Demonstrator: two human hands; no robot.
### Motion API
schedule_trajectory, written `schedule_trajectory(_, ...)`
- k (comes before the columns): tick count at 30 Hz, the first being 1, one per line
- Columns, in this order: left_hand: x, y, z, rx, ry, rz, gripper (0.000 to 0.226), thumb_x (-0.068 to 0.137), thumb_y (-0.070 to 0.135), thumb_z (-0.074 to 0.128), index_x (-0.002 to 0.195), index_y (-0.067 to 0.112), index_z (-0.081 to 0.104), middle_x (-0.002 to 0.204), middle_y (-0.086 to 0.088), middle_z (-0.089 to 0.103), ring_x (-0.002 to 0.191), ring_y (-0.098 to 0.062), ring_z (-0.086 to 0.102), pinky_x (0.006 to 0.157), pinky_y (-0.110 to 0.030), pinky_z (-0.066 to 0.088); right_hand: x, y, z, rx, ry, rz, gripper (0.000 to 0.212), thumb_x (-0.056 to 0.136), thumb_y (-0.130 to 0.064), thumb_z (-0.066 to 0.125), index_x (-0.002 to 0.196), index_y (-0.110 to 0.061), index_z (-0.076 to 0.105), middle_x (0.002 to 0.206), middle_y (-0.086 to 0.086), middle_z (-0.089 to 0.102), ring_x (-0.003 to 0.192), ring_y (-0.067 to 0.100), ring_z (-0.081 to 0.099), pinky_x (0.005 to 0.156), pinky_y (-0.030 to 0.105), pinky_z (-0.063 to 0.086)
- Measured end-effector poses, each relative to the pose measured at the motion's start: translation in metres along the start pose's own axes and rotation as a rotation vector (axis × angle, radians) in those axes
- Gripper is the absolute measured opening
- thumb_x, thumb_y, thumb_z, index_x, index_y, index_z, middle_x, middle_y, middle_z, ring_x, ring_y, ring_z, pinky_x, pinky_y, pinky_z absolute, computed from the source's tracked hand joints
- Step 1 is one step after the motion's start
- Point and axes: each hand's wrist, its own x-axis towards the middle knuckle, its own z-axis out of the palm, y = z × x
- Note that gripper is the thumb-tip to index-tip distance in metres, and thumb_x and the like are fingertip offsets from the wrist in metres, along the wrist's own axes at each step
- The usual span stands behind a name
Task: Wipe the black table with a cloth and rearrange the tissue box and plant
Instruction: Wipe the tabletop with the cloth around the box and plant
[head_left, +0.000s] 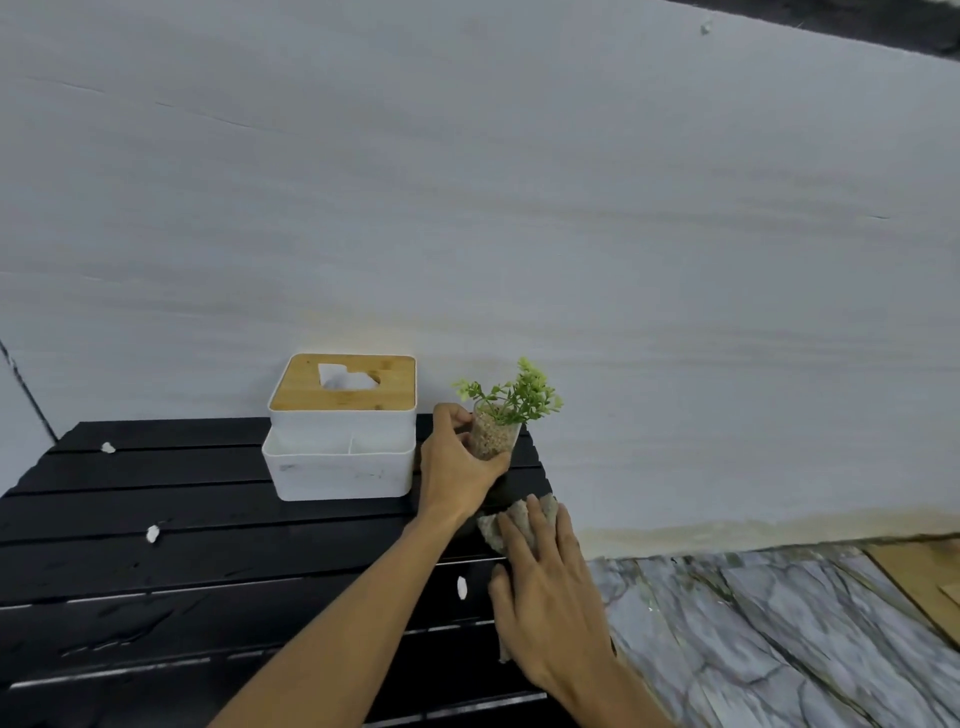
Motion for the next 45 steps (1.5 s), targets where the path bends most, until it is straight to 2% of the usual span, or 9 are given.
schedule_trajectory(3,0.006,-0.007,0.005,0.002,0.012,0.004,0.062,0.062,0.016,0.089,0.102,0.021,0.042,0.101,0.014,0.055,0.095,-0.007,0.064,0.075,-0.027,0.057,-0.001,-0.001,-0.001,-0.015,-0.024,0.022,0.071,0.091,-0.049,0.014,0.158,-0.026,0.023,0.168,0.006,0.004,0.155,0.029,-0.009,0.124,0.042,0.001)
schedule_trajectory(11,0.015,-0.022,0.014,-0.020,0.015,-0.006,0.059,0.061,0.015,0.090,0.099,0.020,0.044,0.102,0.005,0.057,0.099,-0.011,0.063,0.078,-0.026,0.056,-0.001,-0.005,-0.003,0.041,0.002,0.032,0.070,0.090,-0.046,0.022,0.155,-0.023,0.034,0.166,0.010,0.016,0.155,0.031,0.000,0.126,0.043,0.009)
schedule_trajectory(21,-0.009,-0.014,0.009,0.015,0.019,-0.043,0.053,0.068,0.027,0.085,0.098,0.027,0.040,0.104,0.005,0.058,0.104,-0.011,0.059,0.084,-0.040,0.055,-0.001,-0.001,-0.004,0.045,-0.020,0.021,0.071,0.091,-0.049,0.016,0.157,-0.025,0.026,0.168,0.008,0.007,0.155,0.028,-0.009,0.126,0.040,-0.003)
schedule_trajectory(25,-0.058,0.012,-0.022,0.010,-0.046,0.062,0.032,0.079,0.022,0.076,0.100,0.028,0.053,0.101,0.014,0.060,0.096,-0.001,0.059,0.080,-0.024,0.053,0.001,0.006,-0.001,0.016,-0.027,0.000,0.065,0.095,-0.043,0.017,0.156,-0.024,0.027,0.168,0.010,0.011,0.155,0.026,-0.006,0.126,0.042,0.004)
schedule_trajectory(28,-0.076,0.015,-0.072,0.195,0.045,0.213,0.029,0.079,0.023,0.077,0.099,0.028,0.057,0.097,0.018,0.056,0.093,-0.004,0.052,0.076,-0.013,0.041,0.002,0.005,-0.001,0.008,-0.026,0.039,0.065,0.096,-0.043,0.015,0.153,-0.021,0.035,0.165,0.014,0.021,0.154,0.030,0.008,0.126,0.044,0.010)
schedule_trajectory(32,-0.067,-0.005,-0.149,0.509,0.205,0.200,0.042,0.073,0.025,0.080,0.109,0.030,0.058,0.112,0.019,0.055,0.111,-0.010,0.040,0.088,-0.029,0.029,0.000,0.005,0.001,0.001,-0.044,0.062,0.063,0.096,-0.041,0.018,0.149,-0.017,0.043,0.161,0.017,0.030,0.152,0.034,0.018,0.125,0.046,0.015)
schedule_trajectory(38,-0.044,-0.029,-0.207,0.501,0.076,0.197,0.042,0.075,0.017,0.080,0.106,0.034,0.058,0.123,0.018,0.056,0.128,-0.016,0.040,0.105,-0.044,0.033,-0.003,0.003,0.003,0.027,-0.043,0.109,0.066,0.094,-0.046,0.016,0.150,-0.022,0.040,0.162,0.011,0.029,0.153,0.032,0.016,0.124,0.044,0.019)
schedule_trajectory(41,-0.035,-0.039,-0.210,0.446,0.013,0.241,0.029,0.078,0.014,0.079,0.097,0.030,0.063,0.123,0.015,0.058,0.129,-0.010,0.041,0.108,-0.033,0.032,-0.001,0.000,0.002,0.034,-0.028,0.086,0.064,0.094,-0.044,0.018,0.148,-0.021,0.042,0.161,0.011,0.032,0.152,0.032,0.019,0.124,0.045,0.022)
schedule_trajectory(45,-0.032,-0.051,-0.203,0.496,0.018,0.270,0.022,0.079,0.004,0.075,0.078,0.025,0.070,0.113,0.012,0.058,0.113,-0.011,0.049,0.090,-0.017,0.036,0.000,0.000,0.003,0.048,-0.018,0.090,0.064,0.094,-0.046,0.017,0.149,-0.025,0.041,0.162,0.006,0.030,0.153,0.028,0.017,0.124,0.043,0.023)
